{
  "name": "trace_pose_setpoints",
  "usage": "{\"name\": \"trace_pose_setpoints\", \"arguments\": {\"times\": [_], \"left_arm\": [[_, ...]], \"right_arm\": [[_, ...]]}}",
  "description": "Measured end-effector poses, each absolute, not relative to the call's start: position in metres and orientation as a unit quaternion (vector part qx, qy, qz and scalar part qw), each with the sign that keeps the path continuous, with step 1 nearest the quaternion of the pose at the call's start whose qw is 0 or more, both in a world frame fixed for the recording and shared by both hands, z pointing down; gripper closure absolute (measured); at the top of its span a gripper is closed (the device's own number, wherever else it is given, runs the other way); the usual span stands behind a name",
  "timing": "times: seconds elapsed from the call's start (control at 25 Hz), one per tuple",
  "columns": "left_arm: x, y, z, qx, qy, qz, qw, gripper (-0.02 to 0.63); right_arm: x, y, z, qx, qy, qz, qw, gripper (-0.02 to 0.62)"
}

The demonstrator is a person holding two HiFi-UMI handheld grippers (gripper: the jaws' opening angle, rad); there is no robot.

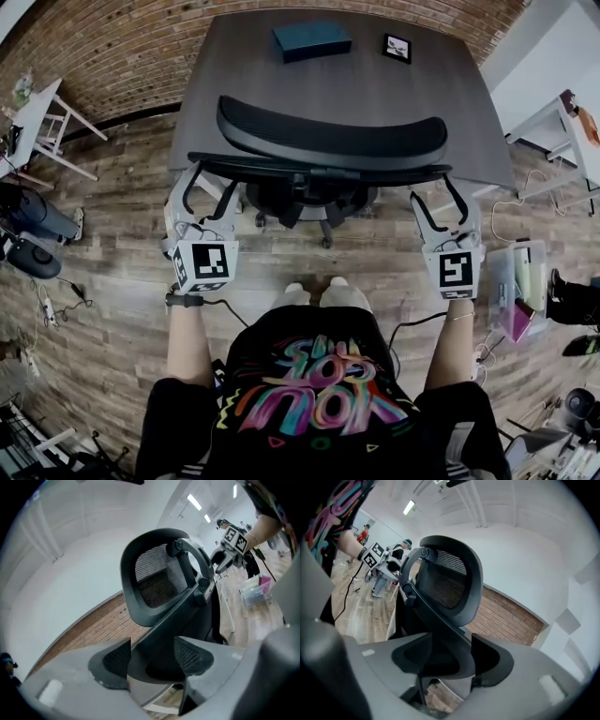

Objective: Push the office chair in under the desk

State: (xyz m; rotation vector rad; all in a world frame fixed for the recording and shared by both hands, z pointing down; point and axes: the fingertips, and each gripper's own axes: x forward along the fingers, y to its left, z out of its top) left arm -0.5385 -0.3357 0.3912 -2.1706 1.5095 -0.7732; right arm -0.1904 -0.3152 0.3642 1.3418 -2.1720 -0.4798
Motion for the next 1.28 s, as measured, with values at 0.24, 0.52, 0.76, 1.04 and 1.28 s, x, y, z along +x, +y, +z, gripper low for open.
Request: {"name": "trace_pose_setpoints", "arguments": {"times": [0.24, 0.52, 0.76, 1.04, 1.28], "left_arm": [[-0.516, -0.309, 0.370, -0.821, 0.529, -0.172, 0.130, 0.321], [-0.487, -0.284, 0.353, -0.856, 0.510, -0.067, 0.050, 0.389], [-0.466, -0.269, 0.347, -0.880, 0.470, -0.045, 0.052, 0.443], [-0.456, -0.257, 0.350, -0.889, 0.455, -0.026, 0.038, 0.553], [-0.454, -0.255, 0.354, -0.894, 0.446, -0.021, 0.024, 0.604]], "right_arm": [[-0.222, -0.284, 0.350, 0.503, -0.827, -0.143, 0.207, 0.361], [-0.258, -0.259, 0.352, 0.504, -0.843, -0.113, 0.149, 0.439], [-0.280, -0.246, 0.354, 0.512, -0.847, -0.095, 0.103, 0.480], [-0.283, -0.235, 0.354, 0.528, -0.842, -0.072, 0.080, 0.548], [-0.281, -0.231, 0.356, 0.534, -0.840, -0.062, 0.070, 0.595]]}}
